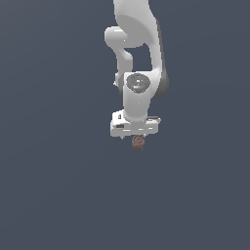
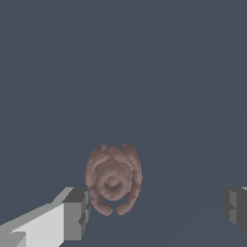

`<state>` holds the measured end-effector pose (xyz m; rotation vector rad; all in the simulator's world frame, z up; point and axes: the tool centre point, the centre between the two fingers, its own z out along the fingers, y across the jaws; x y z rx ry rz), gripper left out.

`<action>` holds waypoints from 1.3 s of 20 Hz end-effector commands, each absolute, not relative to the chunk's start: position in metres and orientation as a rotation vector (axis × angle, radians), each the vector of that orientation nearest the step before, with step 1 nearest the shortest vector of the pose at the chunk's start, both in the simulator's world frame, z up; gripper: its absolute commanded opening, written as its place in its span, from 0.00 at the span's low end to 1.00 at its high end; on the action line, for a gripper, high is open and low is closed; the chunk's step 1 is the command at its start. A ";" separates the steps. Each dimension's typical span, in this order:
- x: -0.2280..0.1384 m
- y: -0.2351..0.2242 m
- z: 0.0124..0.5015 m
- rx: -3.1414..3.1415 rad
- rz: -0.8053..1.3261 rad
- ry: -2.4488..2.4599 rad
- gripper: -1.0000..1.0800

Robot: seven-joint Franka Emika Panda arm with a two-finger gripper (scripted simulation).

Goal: Pick up the object and move it to a goal position.

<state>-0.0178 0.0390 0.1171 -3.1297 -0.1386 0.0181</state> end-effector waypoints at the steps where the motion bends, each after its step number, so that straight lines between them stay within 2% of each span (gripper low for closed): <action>1: -0.024 0.051 0.107 -3.132 0.011 -0.173 0.96; 15: -0.035 0.069 0.086 -3.133 0.002 -0.224 0.96; 26: -0.036 0.070 0.043 -3.133 0.000 -0.226 0.96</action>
